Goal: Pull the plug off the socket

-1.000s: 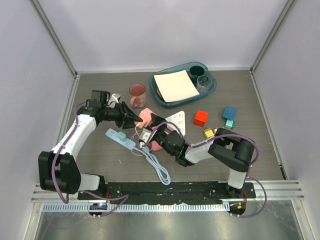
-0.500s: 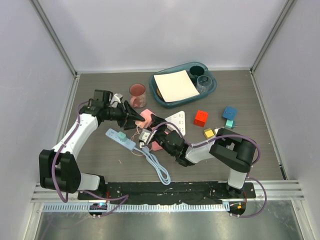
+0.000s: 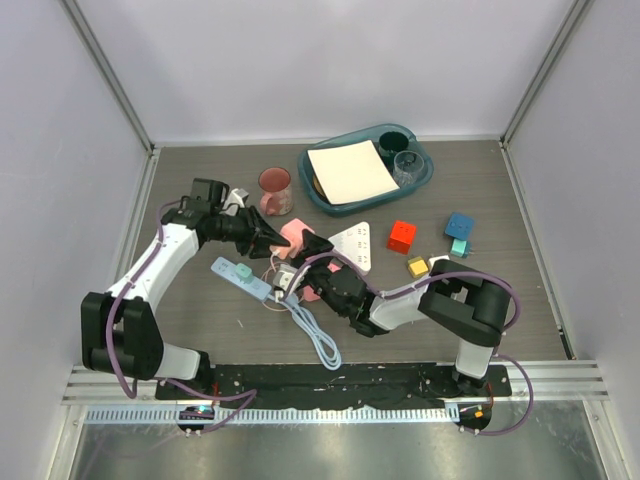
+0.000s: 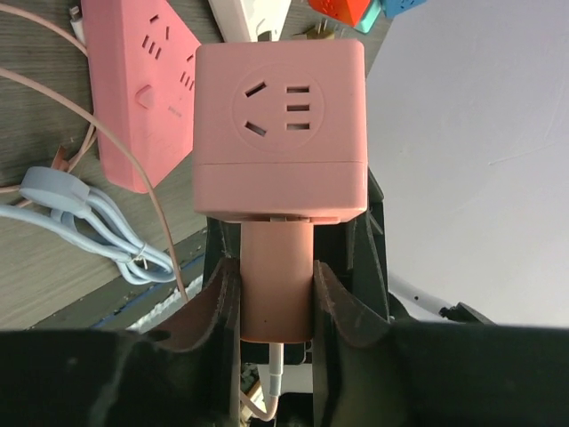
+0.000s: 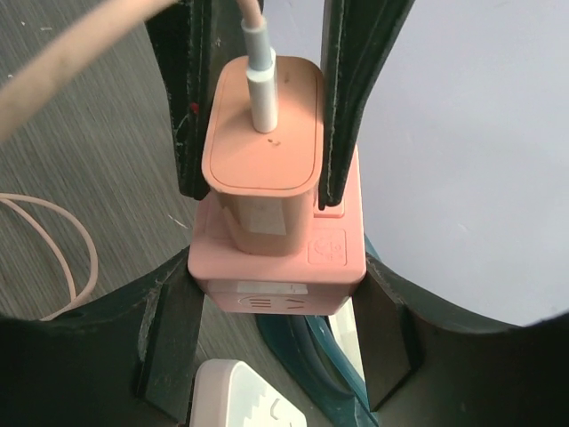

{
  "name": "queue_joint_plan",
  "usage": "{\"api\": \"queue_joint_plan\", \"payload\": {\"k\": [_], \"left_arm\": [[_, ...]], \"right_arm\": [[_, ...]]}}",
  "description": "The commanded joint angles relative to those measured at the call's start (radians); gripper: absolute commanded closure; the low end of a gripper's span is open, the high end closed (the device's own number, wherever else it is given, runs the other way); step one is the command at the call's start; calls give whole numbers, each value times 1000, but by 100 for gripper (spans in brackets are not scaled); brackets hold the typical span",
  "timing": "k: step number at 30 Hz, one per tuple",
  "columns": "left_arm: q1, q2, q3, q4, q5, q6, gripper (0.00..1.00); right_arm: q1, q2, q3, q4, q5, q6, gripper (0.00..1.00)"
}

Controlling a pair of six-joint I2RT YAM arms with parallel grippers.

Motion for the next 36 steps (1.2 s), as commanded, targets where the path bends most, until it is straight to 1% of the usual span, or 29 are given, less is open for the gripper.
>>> {"api": "queue_joint_plan", "payload": {"k": [1, 6, 10, 12, 23, 29, 32, 33, 35, 36], "left_arm": [[-8, -13, 30, 48, 21, 12, 100], [-8, -21, 33, 20, 64, 44, 100], [-8, -18, 36, -29, 77, 94, 100], [-8, -24, 39, -40, 80, 96, 100], [-8, -58, 80, -75, 74, 62, 100], [-6, -62, 106, -66, 43, 58, 100], [0, -64, 154, -76, -43, 82, 100], [3, -61, 172, -92, -122, 94, 100], [14, -47, 224, -141, -208, 139, 100], [21, -41, 238, -156, -301, 147, 100]], "right_arm": [[21, 0, 9, 127, -1, -24, 99], [-52, 1, -34, 124, -11, 43, 99], [-98, -6, -75, 147, -22, 106, 99], [-120, -6, -83, 147, -45, 121, 99], [-175, 36, -84, 151, -51, 172, 99], [-171, -21, -100, 142, -92, 181, 99], [-168, -85, -91, 90, -103, 201, 99], [-165, -102, -92, 79, -109, 206, 99], [-161, -139, -91, 49, -111, 223, 99], [-160, -147, -75, 27, -111, 232, 99]]}}
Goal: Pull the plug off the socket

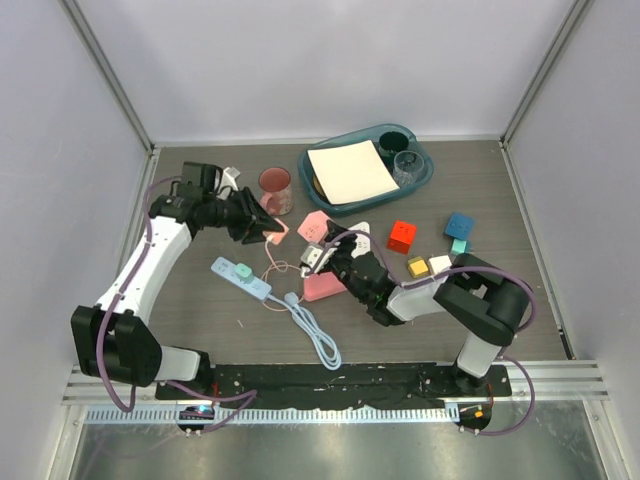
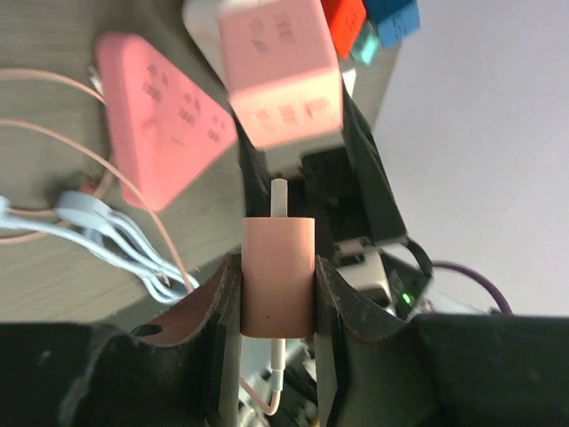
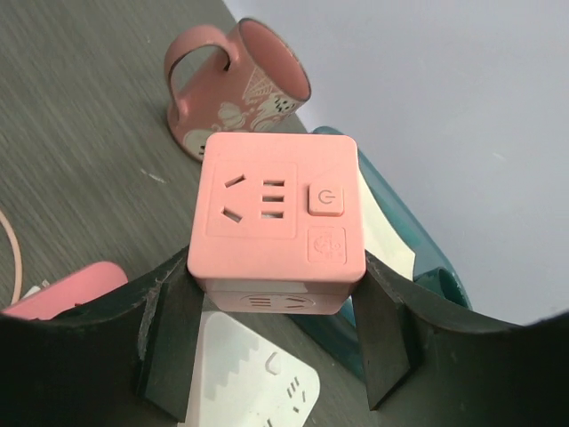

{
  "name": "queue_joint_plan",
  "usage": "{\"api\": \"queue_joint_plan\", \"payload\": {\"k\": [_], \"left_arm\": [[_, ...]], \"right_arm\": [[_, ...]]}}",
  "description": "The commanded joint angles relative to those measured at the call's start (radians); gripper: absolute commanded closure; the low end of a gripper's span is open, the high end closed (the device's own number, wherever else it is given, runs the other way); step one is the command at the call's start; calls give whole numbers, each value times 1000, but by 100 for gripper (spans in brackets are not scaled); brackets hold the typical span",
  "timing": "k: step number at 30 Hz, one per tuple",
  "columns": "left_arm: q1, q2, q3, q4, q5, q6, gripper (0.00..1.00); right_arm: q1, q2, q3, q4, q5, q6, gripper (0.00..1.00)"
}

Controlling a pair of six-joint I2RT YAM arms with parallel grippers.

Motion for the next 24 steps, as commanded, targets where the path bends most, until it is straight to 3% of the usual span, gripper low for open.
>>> {"api": "queue_joint_plan", "payload": {"k": [1, 11, 14, 24], "left_arm": [[32, -2, 117, -62, -253, 73, 100], [216, 82, 113, 36, -554, 61, 96], [243, 165, 137, 48, -542, 59, 91], [246, 464, 261, 11, -525, 62, 85]], "right_arm": [[10, -118, 37, -47, -16, 65, 99], [10, -1, 173, -240, 25, 278, 99], [10, 41, 203, -277, -13, 315, 99], [10, 133, 315, -365, -7, 325, 92]]}}
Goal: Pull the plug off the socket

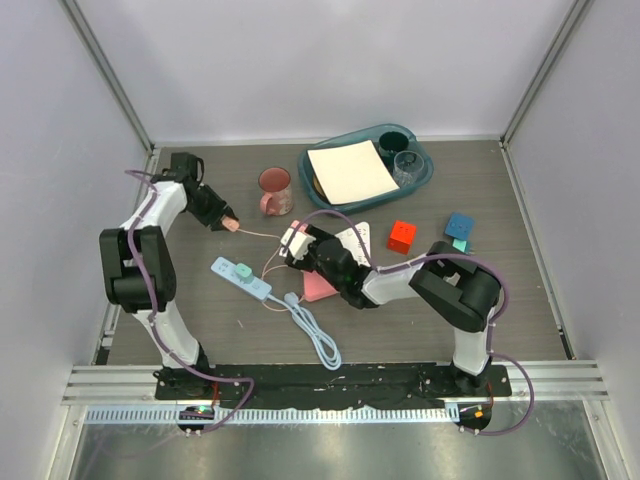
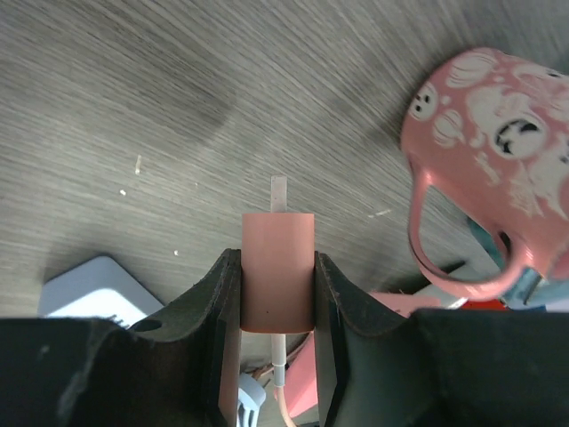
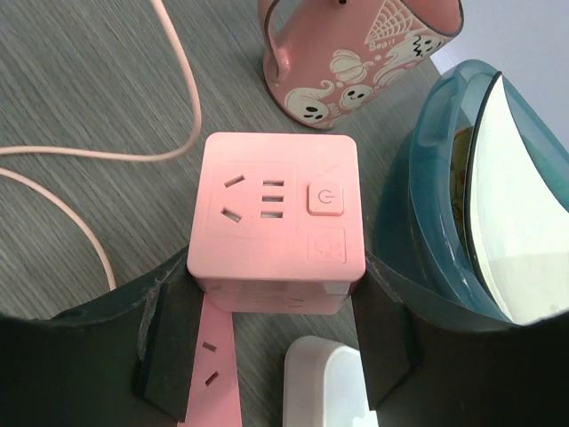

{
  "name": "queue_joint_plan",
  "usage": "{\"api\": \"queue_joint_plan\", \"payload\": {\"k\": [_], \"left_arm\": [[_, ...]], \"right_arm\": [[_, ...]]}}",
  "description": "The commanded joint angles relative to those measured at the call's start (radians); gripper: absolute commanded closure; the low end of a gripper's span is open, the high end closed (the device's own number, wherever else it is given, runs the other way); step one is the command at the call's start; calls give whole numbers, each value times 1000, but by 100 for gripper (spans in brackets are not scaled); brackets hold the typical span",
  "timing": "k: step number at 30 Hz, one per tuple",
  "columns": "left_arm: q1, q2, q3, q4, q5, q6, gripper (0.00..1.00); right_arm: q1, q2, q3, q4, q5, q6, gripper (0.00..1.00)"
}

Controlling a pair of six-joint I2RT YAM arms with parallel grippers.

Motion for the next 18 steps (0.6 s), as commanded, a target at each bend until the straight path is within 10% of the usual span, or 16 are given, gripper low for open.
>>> {"api": "queue_joint_plan", "payload": {"k": [1, 7, 12, 18], "left_arm": [[0, 43, 59, 1, -27, 13, 80], [0, 55, 71, -19, -55, 19, 35], [0, 24, 116, -84, -77, 27, 22], [0, -69, 134, -216, -312, 33, 4]], "right_arm": [[5, 12, 63, 11, -5, 30, 91], [5, 42, 71, 27, 30, 26, 69], [5, 21, 94, -9, 36, 48, 40], [5, -79, 112, -105, 59, 127, 31]]}}
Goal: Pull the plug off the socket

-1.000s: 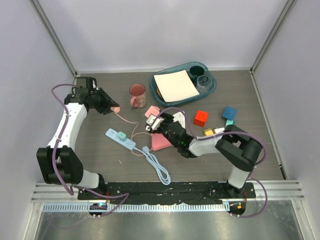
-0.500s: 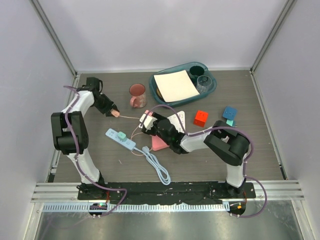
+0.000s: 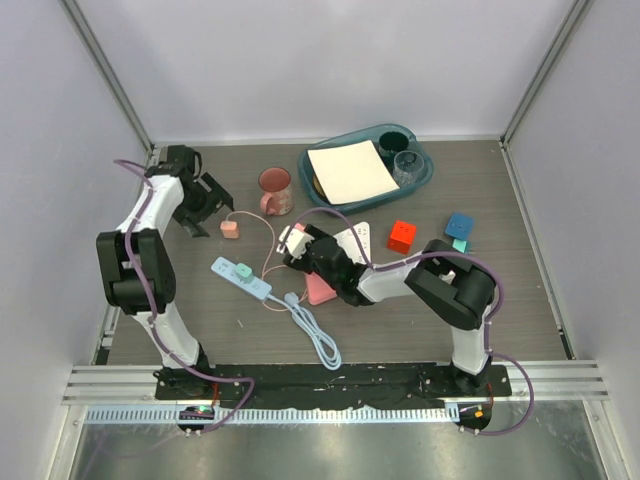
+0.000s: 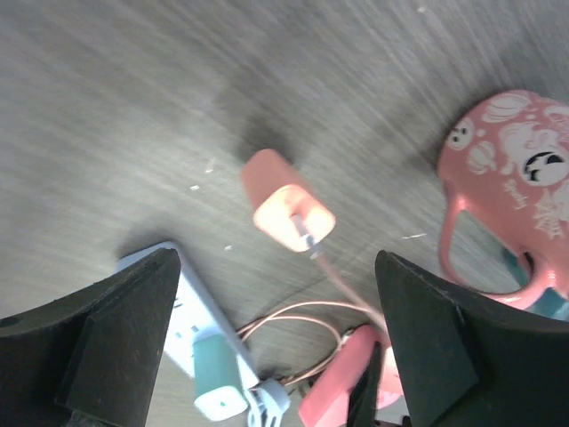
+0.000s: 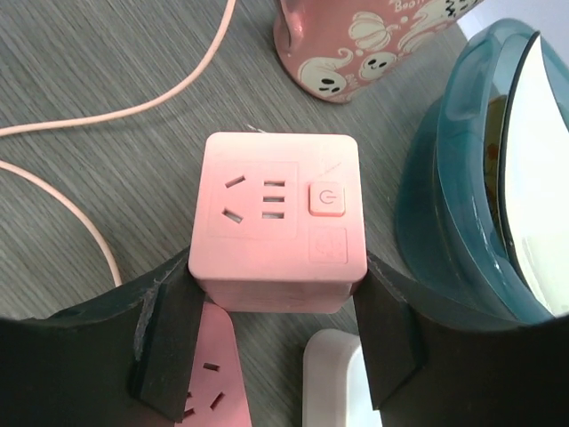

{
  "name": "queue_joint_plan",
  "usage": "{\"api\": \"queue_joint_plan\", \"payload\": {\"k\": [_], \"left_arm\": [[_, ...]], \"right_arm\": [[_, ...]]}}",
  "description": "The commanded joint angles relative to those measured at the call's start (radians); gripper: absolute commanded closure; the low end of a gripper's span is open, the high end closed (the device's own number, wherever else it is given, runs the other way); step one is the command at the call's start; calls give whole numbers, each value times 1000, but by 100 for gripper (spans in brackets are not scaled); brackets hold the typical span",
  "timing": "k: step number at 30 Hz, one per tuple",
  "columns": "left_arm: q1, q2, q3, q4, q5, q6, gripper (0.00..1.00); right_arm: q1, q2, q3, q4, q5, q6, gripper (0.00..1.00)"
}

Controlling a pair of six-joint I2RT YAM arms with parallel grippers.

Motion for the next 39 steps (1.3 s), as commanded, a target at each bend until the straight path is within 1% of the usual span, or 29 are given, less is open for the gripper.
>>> {"api": "queue_joint_plan", "payload": {"k": [1, 2, 3, 4, 5, 7, 9, 10, 12, 13, 14, 15, 16, 17, 18, 20, 21, 24, 27, 30, 33, 35, 39], "left_arm": [[0, -118, 46, -131, -206, 15, 4], [0, -128, 46, -162, -246, 10, 4], [0, -157, 34, -168, -257, -3, 4], [2, -176, 22, -171, -266, -11, 5], [0, -193, 8, -171, -276, -20, 5], [0, -255, -43, -159, -264, -27, 6], [-1, -300, -93, -133, -207, -21, 7], [-1, -334, -106, -132, -192, -8, 9], [-8, -368, -150, -136, -162, -2, 9], [-9, -391, -170, -132, -126, -5, 9], [-9, -427, -195, -118, -109, -11, 9], [-9, -447, -250, -107, -65, -17, 10], [-9, -466, -276, -93, 12, -23, 11], [-9, -486, -300, -78, 43, -37, 12], [-11, -492, -333, -75, 75, -45, 12], [-11, -500, -354, -78, 152, -56, 13], [-11, -498, -365, -79, 178, -56, 14], [-14, -513, -383, -72, 263, -53, 16], [-18, -540, -407, -40, 247, -44, 18], [-20, -543, -433, -36, 244, -50, 18], [-18, -530, -474, -43, 249, -112, 19], [-20, -521, -506, -53, 240, -186, 20], [-18, -521, -542, -32, 247, -249, 21]], "right_arm": [[5, -134, 56, -41, 29, 88, 26], [5, -148, 65, -59, 21, 94, 18], [5, -173, 69, -93, 10, 103, 12], [5, -185, 72, -105, -8, 117, 10], [5, -196, 78, -113, -17, 129, 9], [5, -216, 93, -168, -51, 137, 9], [5, -222, 131, -254, -68, 149, 8], [5, -236, 142, -278, -72, 184, 8], [5, -256, 161, -337, -108, 227, 10], [5, -265, 161, -346, -134, 252, 11], [6, -289, 147, -354, -187, 303, 13], [5, -297, 138, -339, -216, 334, 14], [5, -303, 125, -328, -236, 368, 15], [6, -309, 118, -322, -253, 453, 18], [8, -306, 119, -326, -276, 492, 19], [12, -294, 136, -351, -277, 578, 23], [14, -279, 142, -372, -273, 648, 24], [35, -233, 141, -363, -269, 727, 27], [86, -182, 156, -361, -243, 732, 28], [145, -112, 203, -390, -194, 691, 28], [178, -41, 248, -409, -152, 651, 28], [182, -1, 266, -404, -129, 638, 28], [189, 40, 271, -369, -125, 637, 28]]}}
